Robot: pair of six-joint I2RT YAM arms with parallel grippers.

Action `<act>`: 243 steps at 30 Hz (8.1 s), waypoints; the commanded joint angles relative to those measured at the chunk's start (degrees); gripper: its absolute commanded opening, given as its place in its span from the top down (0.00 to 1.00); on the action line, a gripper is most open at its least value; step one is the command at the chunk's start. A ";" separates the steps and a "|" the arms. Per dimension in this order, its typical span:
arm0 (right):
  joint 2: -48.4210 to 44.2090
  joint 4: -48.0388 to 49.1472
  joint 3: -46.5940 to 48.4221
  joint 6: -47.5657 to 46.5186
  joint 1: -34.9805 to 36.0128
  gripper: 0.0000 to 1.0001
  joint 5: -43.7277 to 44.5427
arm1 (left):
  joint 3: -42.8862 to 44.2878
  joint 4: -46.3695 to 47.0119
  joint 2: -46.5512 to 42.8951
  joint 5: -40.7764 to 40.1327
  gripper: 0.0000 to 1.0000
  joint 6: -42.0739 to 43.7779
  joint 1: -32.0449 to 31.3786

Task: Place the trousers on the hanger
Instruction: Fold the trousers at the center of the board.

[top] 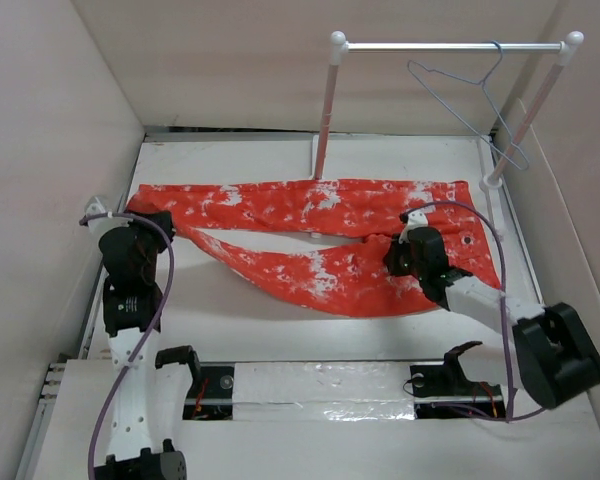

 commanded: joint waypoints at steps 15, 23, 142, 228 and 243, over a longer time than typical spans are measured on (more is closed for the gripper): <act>2.91 -7.03 11.40 5.84 -5.31 0.50 12.75 | 19.56 -4.48 -10.12 -6.04 1.00 15.48 -25.87; -20.56 -21.03 -0.46 15.58 -30.23 0.43 12.87 | 15.26 -2.20 -14.07 -5.78 1.00 16.36 -32.29; 27.25 -8.14 44.46 9.70 -39.24 0.04 -4.09 | 53.33 -11.08 75.76 -31.10 0.33 11.27 -4.26; 7.00 18.58 -8.03 19.54 -64.91 0.22 -22.11 | 19.66 7.63 36.81 -18.25 1.00 3.53 -46.52; -22.05 11.50 -5.24 15.51 -15.82 1.00 -4.90 | -2.23 16.88 30.48 -27.22 1.00 3.09 -51.98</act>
